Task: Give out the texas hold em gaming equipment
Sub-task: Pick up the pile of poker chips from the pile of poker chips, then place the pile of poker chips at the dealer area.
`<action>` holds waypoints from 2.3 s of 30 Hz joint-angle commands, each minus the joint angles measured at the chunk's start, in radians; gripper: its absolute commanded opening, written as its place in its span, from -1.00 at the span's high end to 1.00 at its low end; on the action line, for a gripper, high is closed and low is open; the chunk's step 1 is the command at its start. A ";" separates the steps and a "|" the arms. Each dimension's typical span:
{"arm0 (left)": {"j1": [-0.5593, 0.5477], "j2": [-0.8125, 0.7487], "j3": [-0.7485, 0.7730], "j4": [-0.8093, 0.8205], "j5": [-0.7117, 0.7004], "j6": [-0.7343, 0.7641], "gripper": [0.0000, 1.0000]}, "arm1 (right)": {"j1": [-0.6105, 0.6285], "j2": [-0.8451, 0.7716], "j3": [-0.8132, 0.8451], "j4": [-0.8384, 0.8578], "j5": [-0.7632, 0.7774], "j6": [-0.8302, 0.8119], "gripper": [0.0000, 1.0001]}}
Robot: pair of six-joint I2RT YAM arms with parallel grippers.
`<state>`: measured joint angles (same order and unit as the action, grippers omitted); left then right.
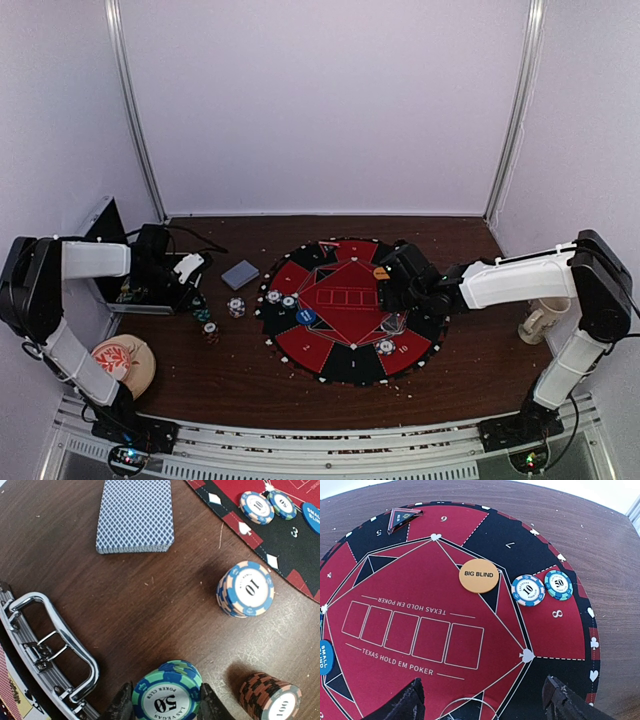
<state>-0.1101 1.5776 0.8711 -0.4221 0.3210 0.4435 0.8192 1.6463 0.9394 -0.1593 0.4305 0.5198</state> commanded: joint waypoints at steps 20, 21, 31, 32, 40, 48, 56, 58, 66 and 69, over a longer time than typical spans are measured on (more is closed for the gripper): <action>-0.251 -0.066 0.268 -0.154 0.032 0.034 0.59 | -0.175 -0.251 -0.172 0.004 0.027 0.055 -0.69; -0.287 -0.054 0.289 -0.159 0.026 0.034 0.59 | -0.191 -0.273 -0.193 0.006 0.030 0.060 -0.70; -0.686 0.135 0.537 -0.169 -0.039 0.020 0.53 | -0.349 -0.478 -0.372 0.048 0.070 0.059 -0.70; -0.723 0.164 0.565 -0.173 -0.047 0.019 0.53 | -0.359 -0.481 -0.377 0.053 0.069 0.059 -0.70; -0.937 0.399 0.811 -0.201 -0.059 0.027 0.53 | -0.383 -0.462 -0.392 0.074 0.063 0.063 -0.70; -1.001 0.619 1.035 -0.241 0.001 0.026 0.54 | -0.393 -0.490 -0.401 0.073 0.059 0.064 -0.70; -1.059 0.719 1.070 -0.246 0.016 0.037 0.54 | -0.395 -0.503 -0.407 0.079 0.043 0.062 -0.70; -1.067 0.736 1.071 -0.246 0.012 0.041 0.54 | -0.395 -0.501 -0.406 0.082 0.037 0.063 -0.70; -1.086 0.801 1.114 -0.245 -0.008 0.039 0.54 | -0.395 -0.491 -0.409 0.091 0.019 0.060 -0.70; -1.086 0.820 1.139 -0.245 -0.023 0.040 0.54 | -0.395 -0.483 -0.409 0.096 0.011 0.058 -0.70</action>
<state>-1.2015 2.3699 1.9556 -0.6815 0.3103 0.4702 0.4309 1.1564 0.5430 -0.0837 0.4496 0.5758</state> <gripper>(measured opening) 0.384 0.850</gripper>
